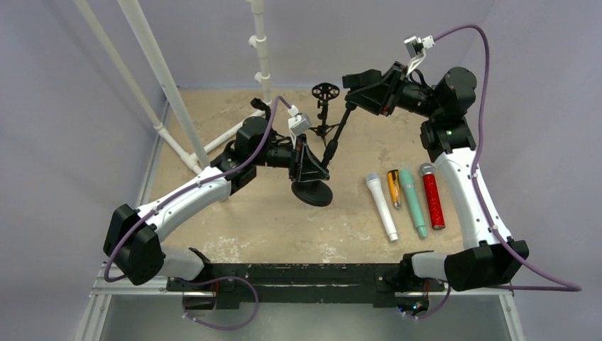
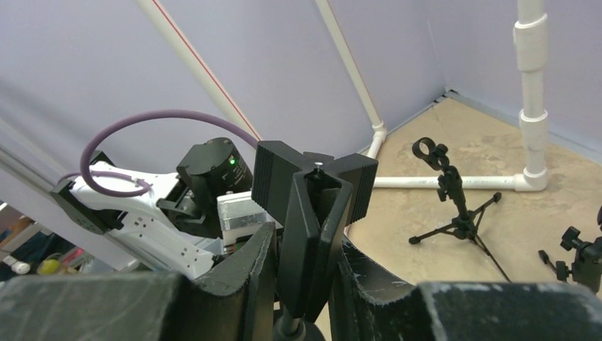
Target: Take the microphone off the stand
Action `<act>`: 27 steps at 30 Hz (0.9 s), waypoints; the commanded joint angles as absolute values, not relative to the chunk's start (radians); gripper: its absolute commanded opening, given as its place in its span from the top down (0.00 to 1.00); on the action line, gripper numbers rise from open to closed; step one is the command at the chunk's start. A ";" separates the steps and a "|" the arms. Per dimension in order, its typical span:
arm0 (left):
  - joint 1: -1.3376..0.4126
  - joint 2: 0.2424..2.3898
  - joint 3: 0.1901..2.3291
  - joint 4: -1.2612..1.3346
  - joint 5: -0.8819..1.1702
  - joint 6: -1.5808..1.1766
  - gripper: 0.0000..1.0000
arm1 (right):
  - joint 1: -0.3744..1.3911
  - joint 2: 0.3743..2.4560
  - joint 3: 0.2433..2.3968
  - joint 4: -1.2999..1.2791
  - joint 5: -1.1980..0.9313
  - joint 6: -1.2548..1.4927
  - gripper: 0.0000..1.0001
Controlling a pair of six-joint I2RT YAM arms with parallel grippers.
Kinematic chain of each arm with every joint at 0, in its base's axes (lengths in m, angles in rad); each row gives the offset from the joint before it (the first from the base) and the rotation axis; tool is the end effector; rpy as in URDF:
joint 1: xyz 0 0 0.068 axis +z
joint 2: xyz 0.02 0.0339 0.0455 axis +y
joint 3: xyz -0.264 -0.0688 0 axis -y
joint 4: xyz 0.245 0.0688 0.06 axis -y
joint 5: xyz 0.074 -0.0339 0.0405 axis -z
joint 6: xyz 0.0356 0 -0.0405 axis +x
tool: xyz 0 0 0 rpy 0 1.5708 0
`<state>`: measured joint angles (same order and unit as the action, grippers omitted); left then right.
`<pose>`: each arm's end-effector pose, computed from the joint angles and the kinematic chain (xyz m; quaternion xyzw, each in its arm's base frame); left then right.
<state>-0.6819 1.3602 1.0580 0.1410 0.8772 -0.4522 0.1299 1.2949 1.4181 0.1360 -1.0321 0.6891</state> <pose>0.2250 -0.2179 0.3405 0.3524 0.6536 -0.5879 0.3210 0.2668 0.0657 0.4808 -0.2295 0.6177 0.5505 0.5125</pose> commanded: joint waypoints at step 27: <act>-0.683 1.450 1.235 0.208 0.832 -0.494 1.00 | 0.253 1.198 1.025 0.157 -0.954 0.517 1.00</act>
<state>-0.6876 1.4704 1.1316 0.0174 0.8299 -0.4576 0.2443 1.2133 1.0466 0.2005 -0.9066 0.6079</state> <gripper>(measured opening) 0.185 0.246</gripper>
